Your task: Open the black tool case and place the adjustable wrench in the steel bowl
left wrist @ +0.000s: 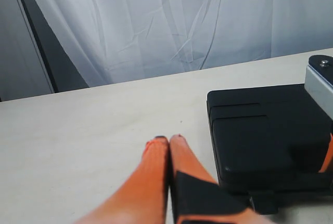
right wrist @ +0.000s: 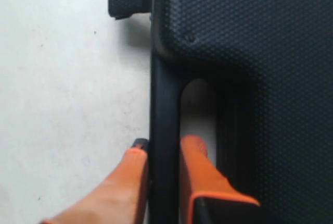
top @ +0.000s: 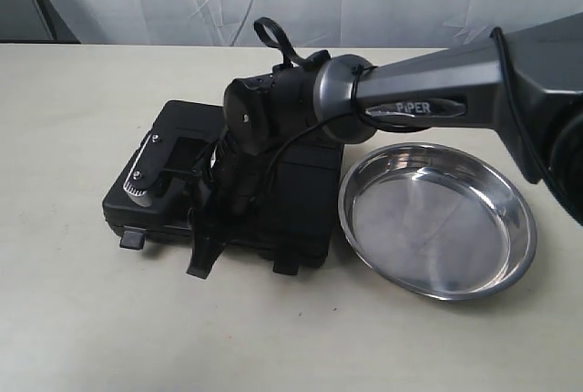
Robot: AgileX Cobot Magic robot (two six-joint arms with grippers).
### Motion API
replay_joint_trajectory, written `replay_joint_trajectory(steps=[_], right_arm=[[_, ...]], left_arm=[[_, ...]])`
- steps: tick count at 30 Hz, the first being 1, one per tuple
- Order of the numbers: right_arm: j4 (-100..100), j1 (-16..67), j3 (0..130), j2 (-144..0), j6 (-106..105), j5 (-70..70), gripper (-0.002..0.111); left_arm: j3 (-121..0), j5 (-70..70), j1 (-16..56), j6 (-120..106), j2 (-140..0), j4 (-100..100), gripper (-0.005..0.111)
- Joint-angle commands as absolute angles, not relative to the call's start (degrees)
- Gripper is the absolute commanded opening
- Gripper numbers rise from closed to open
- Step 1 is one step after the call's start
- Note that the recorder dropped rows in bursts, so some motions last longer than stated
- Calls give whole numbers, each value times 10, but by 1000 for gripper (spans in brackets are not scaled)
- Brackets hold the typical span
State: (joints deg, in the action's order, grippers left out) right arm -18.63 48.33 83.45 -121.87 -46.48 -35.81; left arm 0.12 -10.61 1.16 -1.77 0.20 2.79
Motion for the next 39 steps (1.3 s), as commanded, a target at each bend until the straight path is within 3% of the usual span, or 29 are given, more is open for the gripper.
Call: replay_joint_trajectory(steps=[1, 15, 39], right_arm=[[-187, 482, 837, -1195, -469, -352, -1], [-99, 481, 837, -1098, -469, -302, -1], [117, 481, 837, -1076, -414, -223, -1]], left_arm=[[0, -103, 12, -17, 0, 27, 0], [0, -103, 12, -17, 0, 27, 0], [0, -103, 12, -17, 0, 27, 0]])
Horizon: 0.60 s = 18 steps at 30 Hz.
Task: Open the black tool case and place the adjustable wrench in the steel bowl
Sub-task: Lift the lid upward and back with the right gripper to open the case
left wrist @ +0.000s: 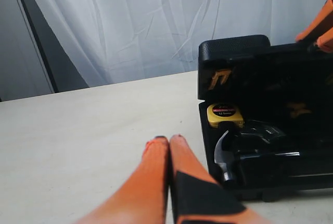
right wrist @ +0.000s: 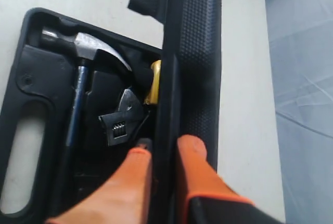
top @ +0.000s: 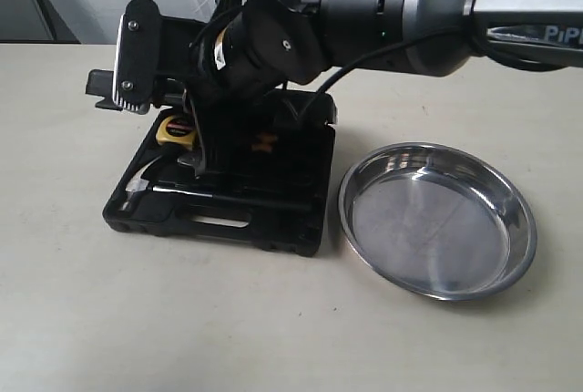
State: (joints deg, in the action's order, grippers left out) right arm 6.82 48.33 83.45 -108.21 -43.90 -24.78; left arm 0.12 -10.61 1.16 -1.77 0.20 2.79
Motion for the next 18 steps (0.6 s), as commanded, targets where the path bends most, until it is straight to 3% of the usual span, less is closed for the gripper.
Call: replay_joint_trajectory(steps=[1, 10, 18], right_arm=[[125, 481, 837, -1076, -408, -220, -1], [251, 481, 837, -1076, -326, -169, -1], [529, 481, 837, -1076, -98, -166, -1]], left_arm=[[0, -103, 12, -17, 0, 27, 0], [0, -103, 12, -17, 0, 27, 0], [0, -103, 12, -17, 0, 27, 0]])
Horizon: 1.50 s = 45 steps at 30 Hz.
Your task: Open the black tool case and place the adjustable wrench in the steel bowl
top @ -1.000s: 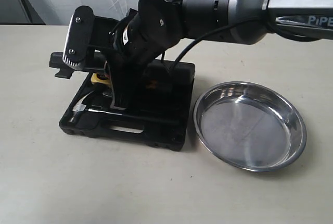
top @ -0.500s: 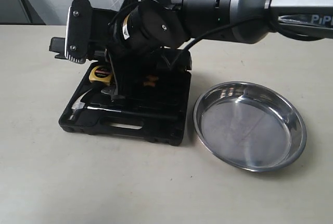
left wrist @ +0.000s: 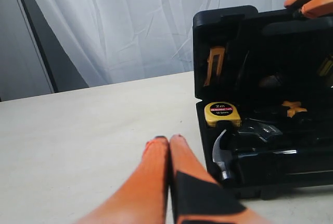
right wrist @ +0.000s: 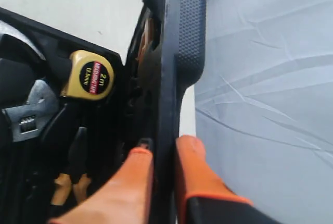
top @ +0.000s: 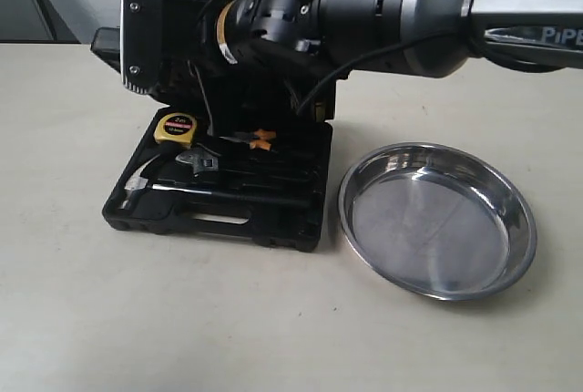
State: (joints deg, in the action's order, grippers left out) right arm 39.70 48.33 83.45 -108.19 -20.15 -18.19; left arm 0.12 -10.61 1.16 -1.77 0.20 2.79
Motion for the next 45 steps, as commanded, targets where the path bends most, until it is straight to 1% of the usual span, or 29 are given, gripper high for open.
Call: replay_joint_trajectory(steps=[1, 6, 11, 19, 24, 30, 32, 34, 36, 38, 39, 40, 41, 42, 43, 45], right_arm=[[553, 481, 837, -1076, -75, -168, -1], [639, 462, 837, -1082, -9, -166, -1], [649, 420, 837, -1099, 22, -143, -1], [649, 342, 837, -1121, 29, 19, -1], [634, 303, 861, -1166, 29, 16, -1], [590, 273, 921, -1235, 32, 9, -1], [571, 268, 946, -1252, 32, -16, 4], [545, 267, 972, -1265, 32, -41, 17], [528, 267, 994, -1269, 32, -67, 36], [505, 267, 1010, -1269, 33, -90, 49], [483, 268, 1020, -1266, 35, -108, 51], [461, 271, 1027, -1264, 36, -127, 50], [432, 274, 1035, -1261, 36, -146, 47], [400, 278, 1040, -1254, 36, -161, 41], [379, 281, 1044, -1250, 36, -175, 35], [335, 289, 1050, -1240, 35, -212, 13]], left_arm=[[0, -103, 12, -17, 0, 27, 0], [0, -103, 12, -17, 0, 27, 0], [0, -103, 12, -17, 0, 27, 0], [0, -103, 12, -17, 0, 27, 0], [0, -103, 12, -17, 0, 27, 0], [0, -103, 12, -17, 0, 27, 0], [0, -103, 12, -17, 0, 27, 0], [0, -103, 12, -17, 0, 27, 0], [0, -103, 12, -17, 0, 27, 0], [0, -103, 12, -17, 0, 27, 0], [0, -103, 12, -17, 0, 27, 0], [0, -103, 12, -17, 0, 27, 0], [0, -103, 12, -17, 0, 27, 0], [0, -103, 12, -17, 0, 27, 0], [0, -103, 12, -17, 0, 27, 0], [0, -103, 12, -17, 0, 27, 0]])
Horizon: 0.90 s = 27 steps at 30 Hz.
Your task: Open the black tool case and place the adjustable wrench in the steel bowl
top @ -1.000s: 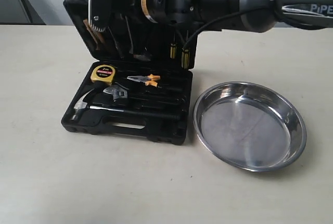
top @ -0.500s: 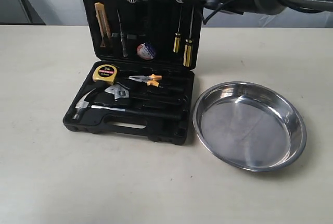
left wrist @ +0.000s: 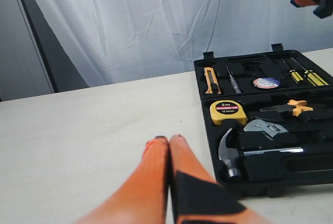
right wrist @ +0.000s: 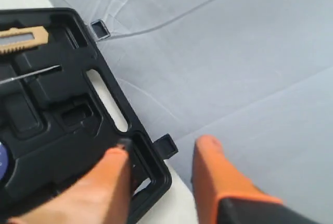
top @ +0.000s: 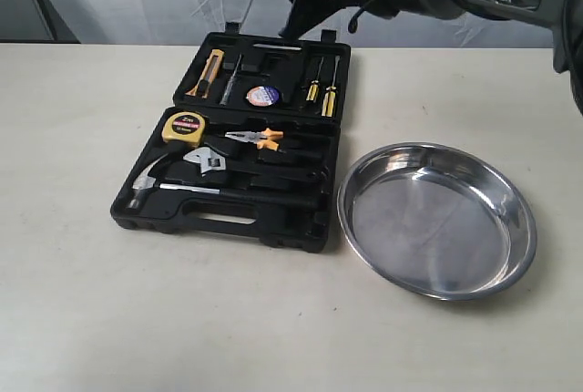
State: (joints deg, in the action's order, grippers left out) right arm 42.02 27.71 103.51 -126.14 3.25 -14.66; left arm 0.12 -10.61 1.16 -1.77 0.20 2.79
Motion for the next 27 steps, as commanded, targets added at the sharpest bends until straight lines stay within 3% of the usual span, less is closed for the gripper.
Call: replay_joint_trajectory(steps=[1, 6, 13, 19, 21, 24, 27], right_arm=[[316, 293, 1052, -1237, 35, -228, 4], [221, 314, 1066, -1237, -13, -371, 0], [-121, 320, 1066, -1237, -294, -625, 0], [-349, 363, 1066, -1238, -477, -691, 0], [-403, 392, 1066, -1242, -559, -597, 0], [-375, 435, 1066, -1263, -573, -237, 0], [-333, 440, 1066, -1289, -573, -34, 0]], left_arm=[[0, -103, 12, -17, 0, 27, 0], [0, -102, 12, -17, 0, 27, 0], [0, -103, 12, -17, 0, 27, 0], [0, -103, 12, -17, 0, 27, 0], [0, -103, 12, -17, 0, 27, 0], [0, -103, 12, -17, 0, 27, 0], [0, -103, 12, -17, 0, 27, 0]])
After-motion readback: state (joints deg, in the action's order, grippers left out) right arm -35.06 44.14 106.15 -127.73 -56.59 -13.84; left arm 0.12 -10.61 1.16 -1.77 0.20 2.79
